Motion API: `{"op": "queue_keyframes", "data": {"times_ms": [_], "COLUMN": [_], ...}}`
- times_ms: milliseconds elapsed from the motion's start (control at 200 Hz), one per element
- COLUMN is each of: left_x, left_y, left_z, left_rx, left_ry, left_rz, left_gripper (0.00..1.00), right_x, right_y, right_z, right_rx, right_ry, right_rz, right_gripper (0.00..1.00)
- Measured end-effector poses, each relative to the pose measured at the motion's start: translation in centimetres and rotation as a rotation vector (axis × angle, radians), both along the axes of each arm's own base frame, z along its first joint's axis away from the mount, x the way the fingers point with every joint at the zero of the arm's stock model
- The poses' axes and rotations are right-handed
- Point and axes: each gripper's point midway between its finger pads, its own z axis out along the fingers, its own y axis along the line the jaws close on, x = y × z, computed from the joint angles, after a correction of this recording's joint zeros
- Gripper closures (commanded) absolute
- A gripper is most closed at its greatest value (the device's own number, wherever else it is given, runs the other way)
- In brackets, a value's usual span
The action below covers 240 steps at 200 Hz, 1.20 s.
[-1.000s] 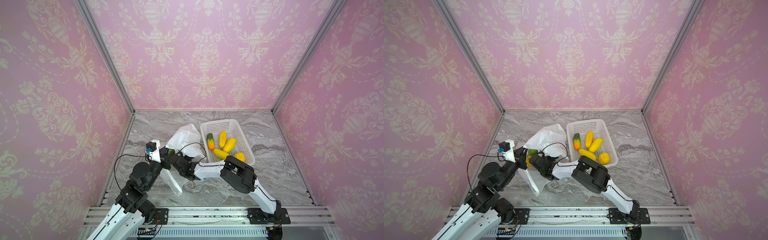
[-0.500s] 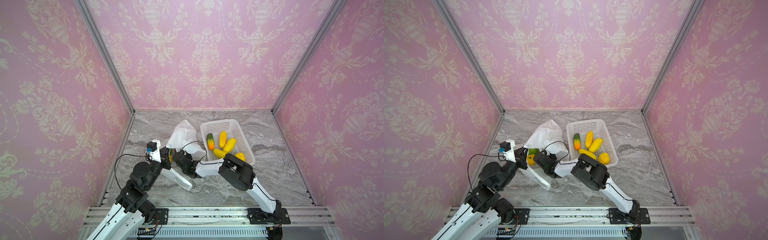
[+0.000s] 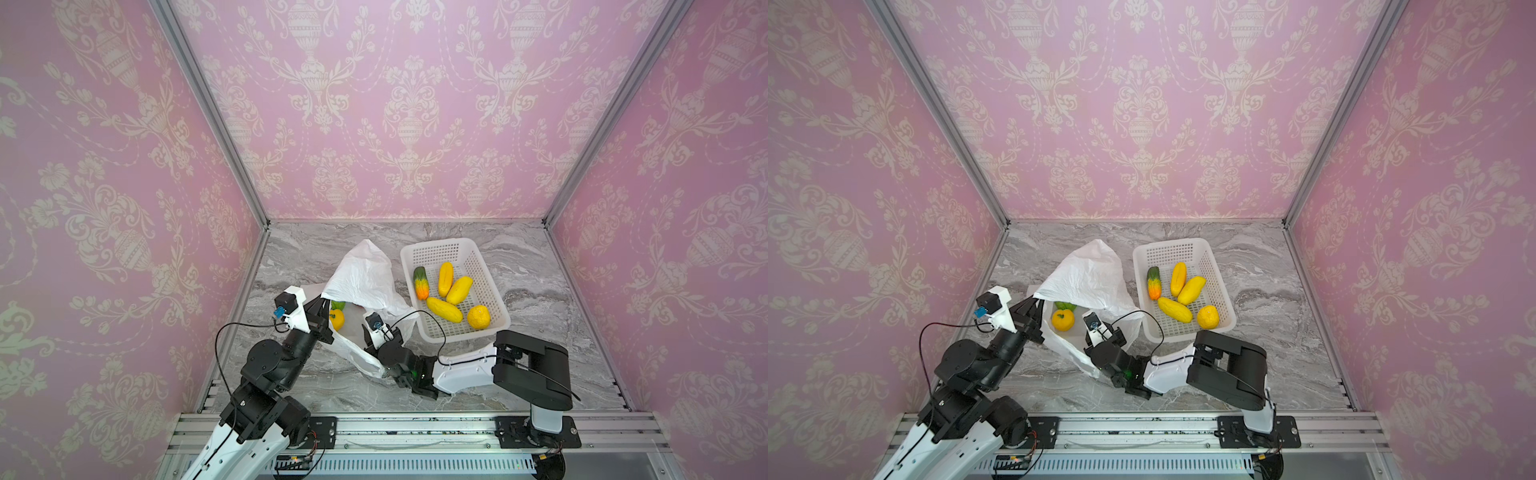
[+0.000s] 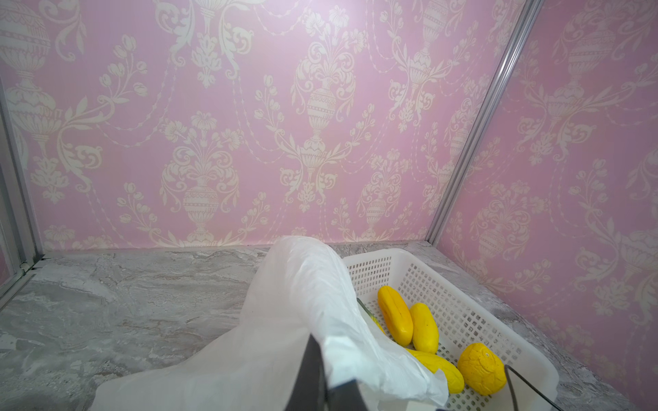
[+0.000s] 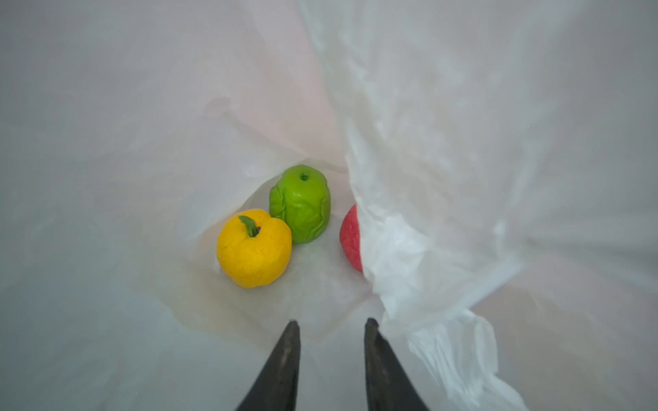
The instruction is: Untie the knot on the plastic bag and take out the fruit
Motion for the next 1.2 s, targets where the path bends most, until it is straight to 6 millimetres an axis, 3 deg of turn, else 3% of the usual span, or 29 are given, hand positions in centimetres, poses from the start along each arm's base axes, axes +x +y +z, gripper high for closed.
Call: {"op": "queue_keyframes", "data": {"times_ms": [65, 190, 540, 680, 941, 1201], "left_x": [0.0, 0.0, 0.2, 0.5, -0.8, -2.4], "left_y": [0.0, 0.0, -1.0, -2.5, -4.9, -5.0], "left_z": [-0.1, -0.1, -0.7, -1.5, -1.1, 0.3], "left_rx": [0.001, 0.0, 0.018, 0.04, 0.04, 0.014], "left_ry": [0.002, 0.002, 0.023, 0.053, 0.031, -0.038], "left_rz": [0.001, 0.001, -0.042, -0.11, -0.268, -0.32], "left_gripper": [1.0, 1.0, 1.0, 1.0, 1.0, 1.0], "right_x": [-0.3, 0.1, 3.2, 5.2, 10.2, 12.5], "right_y": [0.1, 0.1, 5.0, 6.2, 4.3, 3.2], "right_z": [0.5, 0.6, -2.8, -2.4, -1.4, -3.7], "right_rx": [0.016, 0.005, -0.093, -0.091, -0.071, -0.099], "right_ry": [-0.013, -0.034, -0.071, -0.05, 0.03, 0.108], "right_rz": [0.006, -0.021, -0.093, -0.112, -0.261, -0.331], "right_gripper": [0.61, 0.37, 0.32, 0.16, 0.07, 0.07]}}
